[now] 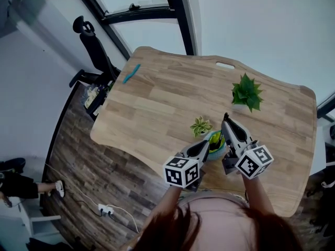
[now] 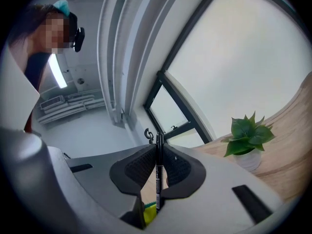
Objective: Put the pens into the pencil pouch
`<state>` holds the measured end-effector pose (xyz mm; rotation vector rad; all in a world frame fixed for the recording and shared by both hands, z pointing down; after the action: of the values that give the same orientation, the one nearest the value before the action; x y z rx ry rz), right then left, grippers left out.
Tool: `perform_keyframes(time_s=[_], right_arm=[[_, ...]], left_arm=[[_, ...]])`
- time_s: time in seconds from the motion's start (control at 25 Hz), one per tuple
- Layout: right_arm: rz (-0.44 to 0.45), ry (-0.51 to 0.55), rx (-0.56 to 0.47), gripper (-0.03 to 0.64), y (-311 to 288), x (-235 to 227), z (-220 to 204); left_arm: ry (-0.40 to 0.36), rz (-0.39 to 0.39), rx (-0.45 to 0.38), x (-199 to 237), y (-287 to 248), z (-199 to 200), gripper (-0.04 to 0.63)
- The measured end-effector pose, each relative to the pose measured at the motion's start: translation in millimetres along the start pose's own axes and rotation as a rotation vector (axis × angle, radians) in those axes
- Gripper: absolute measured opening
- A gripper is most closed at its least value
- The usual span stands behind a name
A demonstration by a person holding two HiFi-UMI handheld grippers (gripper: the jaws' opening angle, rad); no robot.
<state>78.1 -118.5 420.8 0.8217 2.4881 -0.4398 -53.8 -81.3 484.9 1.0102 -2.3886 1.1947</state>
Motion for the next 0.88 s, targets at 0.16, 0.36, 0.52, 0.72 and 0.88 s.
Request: perform_keyframes(time_s=[0.16,0.36,0.52,0.72,0.88], right_arm=[[-0.019,0.067,0.075,0.04,-5.0,1.0,-17.8],[-0.026,0.114,0.139,0.04,-4.9,0.3,-34.6],[-0.041,0.205,0.201,0.04,-3.3,5.2,-44.1],[-0.065,0.305,0.285,0.04,-1.6,9.1,-57.8],[-0.089,0.343,0.342,0.04,-0.4,9.6,-68.0]], left_arm=[[0.008,0.0,-0.004,-0.2,1.6,1.2,0.014],[0.022,-0.001,-0.009,0.5,1.7,-0.8,0.014],[0.039,0.001,-0.015,2.9,3.6,-2.1,0.014],[0.059,0.004,-0.023,5.5,3.9,-3.3,0.014],[0.063,0.005,-0.024,6.9,5.2,-5.4,0.014]])
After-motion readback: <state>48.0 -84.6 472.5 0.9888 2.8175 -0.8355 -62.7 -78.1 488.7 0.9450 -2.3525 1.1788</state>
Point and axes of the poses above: the fingertips, and each gripper's own axes: y backward along the fingers, x to its left, z out of its top, the point moved 5 cm from there along y, backward along the fingers, and after that the axes turned 13 degrees about x, right-handed, at the moved point
